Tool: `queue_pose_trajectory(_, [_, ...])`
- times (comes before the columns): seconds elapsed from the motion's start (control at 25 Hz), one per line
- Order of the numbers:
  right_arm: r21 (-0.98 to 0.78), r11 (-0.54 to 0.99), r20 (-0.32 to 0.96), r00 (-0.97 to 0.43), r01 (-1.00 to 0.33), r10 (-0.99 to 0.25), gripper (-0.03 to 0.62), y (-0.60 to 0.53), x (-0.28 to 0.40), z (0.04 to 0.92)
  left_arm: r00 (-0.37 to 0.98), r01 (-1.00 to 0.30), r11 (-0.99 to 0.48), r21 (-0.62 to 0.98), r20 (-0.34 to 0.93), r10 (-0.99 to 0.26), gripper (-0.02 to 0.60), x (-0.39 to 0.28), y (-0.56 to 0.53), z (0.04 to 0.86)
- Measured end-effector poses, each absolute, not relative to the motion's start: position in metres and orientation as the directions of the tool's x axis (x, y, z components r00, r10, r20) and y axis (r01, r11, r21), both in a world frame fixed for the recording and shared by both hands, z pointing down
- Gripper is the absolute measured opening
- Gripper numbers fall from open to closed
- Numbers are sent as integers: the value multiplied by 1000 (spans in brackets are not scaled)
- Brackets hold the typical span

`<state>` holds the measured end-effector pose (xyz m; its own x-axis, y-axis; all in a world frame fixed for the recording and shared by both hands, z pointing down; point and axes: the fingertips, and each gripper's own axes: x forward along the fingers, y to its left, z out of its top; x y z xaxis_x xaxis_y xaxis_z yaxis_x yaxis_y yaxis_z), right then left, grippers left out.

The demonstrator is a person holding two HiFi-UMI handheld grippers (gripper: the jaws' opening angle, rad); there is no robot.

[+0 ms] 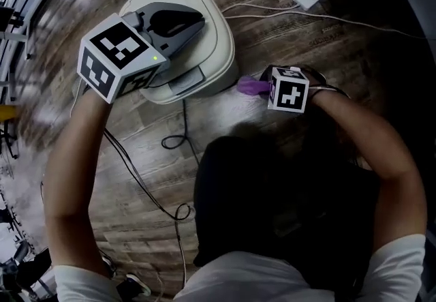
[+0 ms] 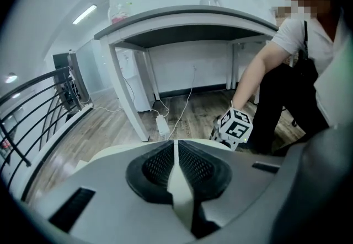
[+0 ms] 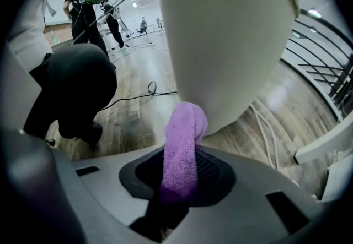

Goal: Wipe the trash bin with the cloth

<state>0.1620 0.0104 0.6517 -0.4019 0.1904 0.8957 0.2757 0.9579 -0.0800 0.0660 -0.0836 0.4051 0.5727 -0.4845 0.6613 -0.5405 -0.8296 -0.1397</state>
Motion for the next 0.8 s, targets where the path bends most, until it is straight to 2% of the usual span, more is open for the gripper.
queue_pose_trajectory(0.28, [54,987,870,-492,151,28,98,-32,186,592,569,-447,-870,-211,683,-458,6,68,-38,386])
queue_pose_trajectory(0.44, [100,995,794,-603,6,-76,98,-62,180,583,511,-475,-849,-231,713,-480,6,58,-17,394])
queue_pose_trajectory(0.64, [225,970,710,-666,-94,-229,98,-86,172,566,451,-546,-817,-183,757,-472,6,56,-8,404])
queue_pose_trajectory(0.8, [125,963,688,-679,-239,-258,98,-71,173,543,443,-577,-802,-155,765,-467,6,59,-4,410])
